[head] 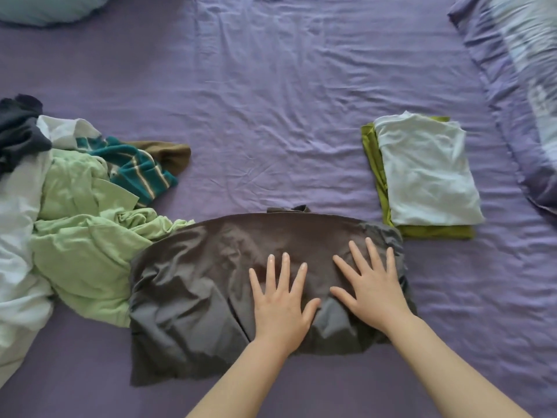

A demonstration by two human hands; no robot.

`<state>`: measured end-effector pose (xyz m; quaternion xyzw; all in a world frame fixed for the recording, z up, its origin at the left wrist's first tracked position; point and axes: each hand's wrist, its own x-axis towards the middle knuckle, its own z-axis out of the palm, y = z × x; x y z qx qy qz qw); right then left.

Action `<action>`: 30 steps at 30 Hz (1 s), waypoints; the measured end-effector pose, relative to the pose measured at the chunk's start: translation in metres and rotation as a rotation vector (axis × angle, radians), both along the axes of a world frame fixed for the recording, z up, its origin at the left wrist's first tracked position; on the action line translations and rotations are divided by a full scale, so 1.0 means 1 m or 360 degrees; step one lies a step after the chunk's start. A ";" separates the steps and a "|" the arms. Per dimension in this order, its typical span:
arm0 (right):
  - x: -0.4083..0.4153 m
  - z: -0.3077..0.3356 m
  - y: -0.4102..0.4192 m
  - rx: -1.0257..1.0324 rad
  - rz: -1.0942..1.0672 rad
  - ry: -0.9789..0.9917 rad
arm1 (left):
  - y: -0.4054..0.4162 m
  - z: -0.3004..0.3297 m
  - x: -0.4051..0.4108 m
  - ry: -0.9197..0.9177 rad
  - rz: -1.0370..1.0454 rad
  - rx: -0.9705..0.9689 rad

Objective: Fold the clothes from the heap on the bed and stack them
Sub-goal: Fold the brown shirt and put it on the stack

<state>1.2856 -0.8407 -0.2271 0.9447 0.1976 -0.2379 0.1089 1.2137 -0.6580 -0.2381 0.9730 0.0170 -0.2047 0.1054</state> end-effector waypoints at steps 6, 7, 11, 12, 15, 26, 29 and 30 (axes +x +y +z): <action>-0.018 -0.020 -0.029 0.0236 0.0018 -0.0043 | -0.008 -0.034 -0.020 -0.0140 0.0002 0.0020; -0.018 -0.028 -0.032 0.0249 0.0036 -0.0047 | -0.008 -0.042 -0.021 -0.0139 -0.0016 0.0034; -0.013 -0.042 -0.035 0.0280 0.0053 -0.0017 | -0.012 -0.056 -0.019 -0.0126 -0.0025 0.0118; -0.013 -0.039 -0.036 0.0280 0.0071 0.0002 | -0.013 -0.052 -0.019 -0.0074 -0.0027 0.0151; -0.010 -0.022 -0.046 0.0476 0.0026 -0.0046 | -0.021 -0.033 -0.015 0.0060 0.0073 0.0237; -0.006 -0.004 -0.072 0.1466 -0.1203 0.0260 | -0.141 0.026 0.050 0.0122 0.0989 -0.1393; -0.002 0.009 -0.069 0.1661 -0.1263 0.0345 | -0.136 0.035 0.054 0.0223 0.1236 -0.1670; -0.003 0.018 -0.067 0.1748 -0.1251 0.0380 | -0.132 0.040 0.053 0.0222 0.1248 -0.1750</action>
